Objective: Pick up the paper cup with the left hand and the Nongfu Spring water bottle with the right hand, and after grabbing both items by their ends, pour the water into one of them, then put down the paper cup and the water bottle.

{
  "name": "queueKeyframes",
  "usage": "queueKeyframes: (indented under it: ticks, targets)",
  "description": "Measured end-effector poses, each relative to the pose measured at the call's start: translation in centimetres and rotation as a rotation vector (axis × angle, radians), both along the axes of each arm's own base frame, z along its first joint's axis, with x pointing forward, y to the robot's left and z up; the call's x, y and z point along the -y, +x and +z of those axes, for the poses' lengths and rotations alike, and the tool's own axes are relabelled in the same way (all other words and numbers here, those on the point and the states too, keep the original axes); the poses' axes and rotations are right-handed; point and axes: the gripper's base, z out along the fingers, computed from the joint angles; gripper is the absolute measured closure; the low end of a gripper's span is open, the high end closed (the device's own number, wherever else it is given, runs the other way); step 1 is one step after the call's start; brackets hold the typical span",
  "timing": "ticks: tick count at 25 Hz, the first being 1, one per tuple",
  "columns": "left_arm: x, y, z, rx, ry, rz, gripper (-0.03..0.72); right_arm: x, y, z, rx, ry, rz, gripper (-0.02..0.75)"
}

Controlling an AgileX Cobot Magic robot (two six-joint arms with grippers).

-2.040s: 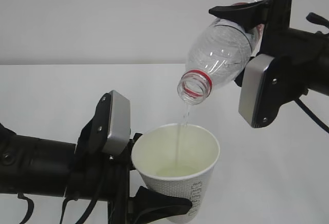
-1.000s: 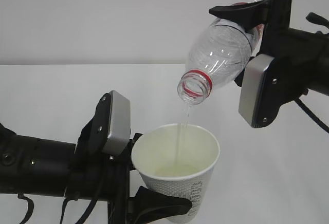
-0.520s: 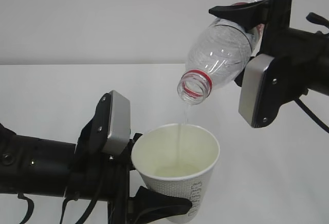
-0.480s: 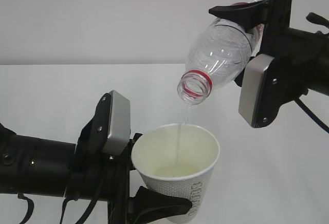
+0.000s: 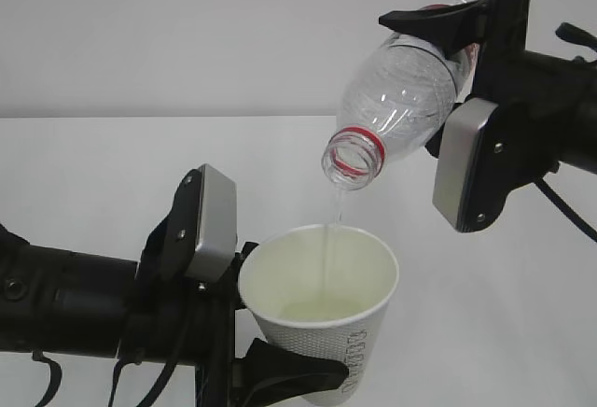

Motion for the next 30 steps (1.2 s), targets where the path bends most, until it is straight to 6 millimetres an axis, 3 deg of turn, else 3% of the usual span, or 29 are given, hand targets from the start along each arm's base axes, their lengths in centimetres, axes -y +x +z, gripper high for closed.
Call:
queueKeyframes:
  ticks: [30]
  targets:
    - [-0.03,0.04,-0.07,0.001,0.008,0.004,0.185,0.0,0.0,0.0,0.0,0.0,0.0,0.217]
